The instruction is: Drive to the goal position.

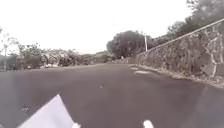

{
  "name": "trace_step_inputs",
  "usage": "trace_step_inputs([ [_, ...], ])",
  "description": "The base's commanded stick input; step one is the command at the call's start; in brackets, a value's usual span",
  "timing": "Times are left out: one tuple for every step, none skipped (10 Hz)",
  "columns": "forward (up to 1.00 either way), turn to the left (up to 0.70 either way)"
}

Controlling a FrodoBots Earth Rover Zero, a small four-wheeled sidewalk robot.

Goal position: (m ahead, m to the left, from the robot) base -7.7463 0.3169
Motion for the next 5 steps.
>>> trace_step_inputs([
  [0.5, 0.0],
  [0.5, 0.0],
  [0.5, 0.0],
  [0.5, 0.0],
  [0.5, 0.0],
])
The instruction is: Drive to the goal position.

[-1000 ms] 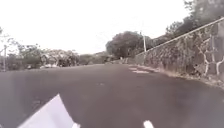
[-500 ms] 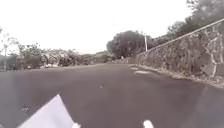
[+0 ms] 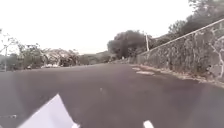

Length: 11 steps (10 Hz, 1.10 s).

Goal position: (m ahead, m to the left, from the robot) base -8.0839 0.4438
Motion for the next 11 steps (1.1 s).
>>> trace_step_inputs([
  [0.5, 0.0],
  [0.5, 0.0],
  [0.5, 0.0],
  [0.5, 0.0],
  [0.5, 0.0],
  [0.5, 0.0],
  [0.5, 0.0],
  [0.5, 0.0],
  [0.5, 0.0],
  [0.5, 0.0],
  [0.5, 0.0],
])
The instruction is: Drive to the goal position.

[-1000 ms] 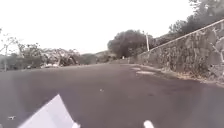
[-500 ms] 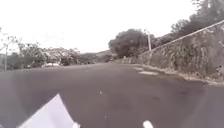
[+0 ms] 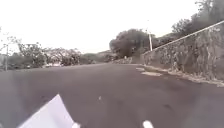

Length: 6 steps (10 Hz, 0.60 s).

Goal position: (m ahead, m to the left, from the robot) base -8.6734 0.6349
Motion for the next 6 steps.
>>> trace_step_inputs([
  [0.5, 0.0],
  [0.5, 0.0],
  [0.5, 0.0],
  [0.5, 0.0],
  [0.5, -0.17],
  [0.5, -0.35],
])
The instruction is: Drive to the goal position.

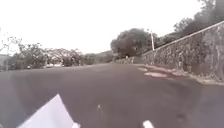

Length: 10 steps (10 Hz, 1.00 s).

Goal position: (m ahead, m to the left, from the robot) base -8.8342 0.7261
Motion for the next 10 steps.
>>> trace_step_inputs([
  [0.5, -0.47],
  [0.5, -0.29],
  [0.5, -0.11],
  [0.5, 0.0],
  [0.5, 0.0],
  [0.5, 0.0],
  [0.5, 0.0],
  [0.5, 0.0],
  [0.5, 0.0],
  [0.5, 0.0],
])
